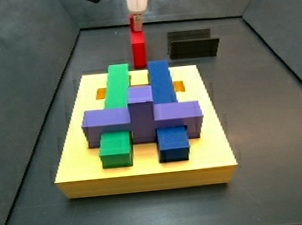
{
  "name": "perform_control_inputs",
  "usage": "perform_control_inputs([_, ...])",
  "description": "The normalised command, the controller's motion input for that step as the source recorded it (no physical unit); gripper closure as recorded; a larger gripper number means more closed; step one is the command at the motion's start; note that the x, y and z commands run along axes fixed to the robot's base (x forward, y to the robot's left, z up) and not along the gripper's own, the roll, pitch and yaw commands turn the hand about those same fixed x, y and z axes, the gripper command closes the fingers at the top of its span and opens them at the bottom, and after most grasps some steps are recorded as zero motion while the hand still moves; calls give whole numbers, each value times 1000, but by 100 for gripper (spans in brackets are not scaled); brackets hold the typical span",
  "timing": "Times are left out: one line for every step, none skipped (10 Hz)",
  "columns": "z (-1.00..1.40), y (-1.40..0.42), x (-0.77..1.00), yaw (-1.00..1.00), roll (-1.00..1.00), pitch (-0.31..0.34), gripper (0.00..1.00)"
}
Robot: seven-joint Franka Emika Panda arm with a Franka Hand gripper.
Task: Pick up the red object. Move up. Move to above the board. Insert the red object.
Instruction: Pick up the red object, then move up.
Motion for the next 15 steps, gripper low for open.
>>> perform_control_inputs([0, 0, 0, 0, 0, 0, 100])
perform_control_inputs([0, 0, 0, 0, 0, 0, 100])
perform_control_inputs([0, 0, 0, 0, 0, 0, 100])
perform_control_inputs([0, 0, 0, 0, 0, 0, 100])
perform_control_inputs([0, 0, 0, 0, 0, 0, 100])
perform_control_inputs([0, 0, 0, 0, 0, 0, 100])
perform_control_inputs([0, 0, 0, 0, 0, 0, 100])
perform_control_inputs([0, 0, 0, 0, 0, 0, 100])
perform_control_inputs([0, 0, 0, 0, 0, 0, 100])
perform_control_inputs([0, 0, 0, 0, 0, 0, 100])
perform_control_inputs([0, 0, 0, 0, 0, 0, 100])
perform_control_inputs([0, 0, 0, 0, 0, 0, 100])
perform_control_inputs([0, 0, 0, 0, 0, 0, 100])
perform_control_inputs([833, 0, 0, 0, 0, 0, 100])
perform_control_inputs([814, -17, -45, 44, -5, 16, 100])
